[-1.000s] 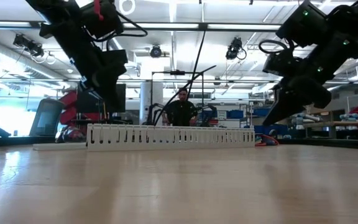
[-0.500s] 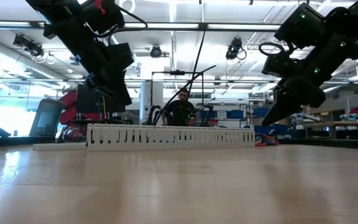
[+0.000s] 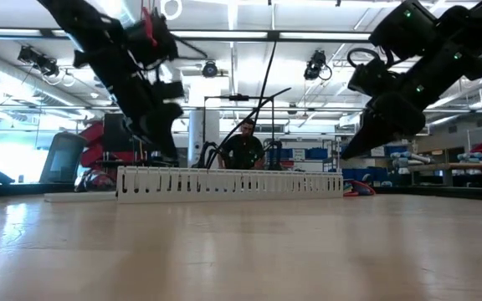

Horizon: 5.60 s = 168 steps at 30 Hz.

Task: Ziptie cables
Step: Close the white cable duct

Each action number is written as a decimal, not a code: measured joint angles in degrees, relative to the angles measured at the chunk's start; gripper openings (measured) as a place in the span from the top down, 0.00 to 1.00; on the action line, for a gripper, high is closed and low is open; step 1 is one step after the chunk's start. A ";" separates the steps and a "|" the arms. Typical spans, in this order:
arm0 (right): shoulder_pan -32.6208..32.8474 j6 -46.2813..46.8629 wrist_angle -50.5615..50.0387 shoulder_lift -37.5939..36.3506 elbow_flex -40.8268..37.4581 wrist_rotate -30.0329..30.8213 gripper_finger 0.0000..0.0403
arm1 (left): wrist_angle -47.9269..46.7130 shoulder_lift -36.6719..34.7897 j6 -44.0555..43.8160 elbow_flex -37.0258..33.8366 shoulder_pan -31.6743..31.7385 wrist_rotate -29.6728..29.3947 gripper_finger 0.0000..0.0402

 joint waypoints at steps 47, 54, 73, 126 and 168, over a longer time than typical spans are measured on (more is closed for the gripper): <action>-0.02 -0.09 0.95 0.00 0.00 0.02 1.00 | 6.19 12.50 6.42 5.23 12.28 16.13 1.00; 0.00 -0.11 0.77 0.00 0.00 0.00 1.00 | 1.38 10.37 7.75 9.32 11.77 16.09 1.00; -1.80 -1.36 -1.09 0.13 0.00 0.04 0.99 | -7.71 10.18 10.76 19.96 7.82 30.49 1.00; -2.58 -4.57 0.90 0.13 0.00 -0.04 0.99 | -4.82 14.44 18.33 11.42 12.36 22.93 0.88; -2.58 -4.61 0.93 0.15 0.00 -0.02 0.99 | -11.96 19.35 20.39 17.67 13.37 18.59 1.00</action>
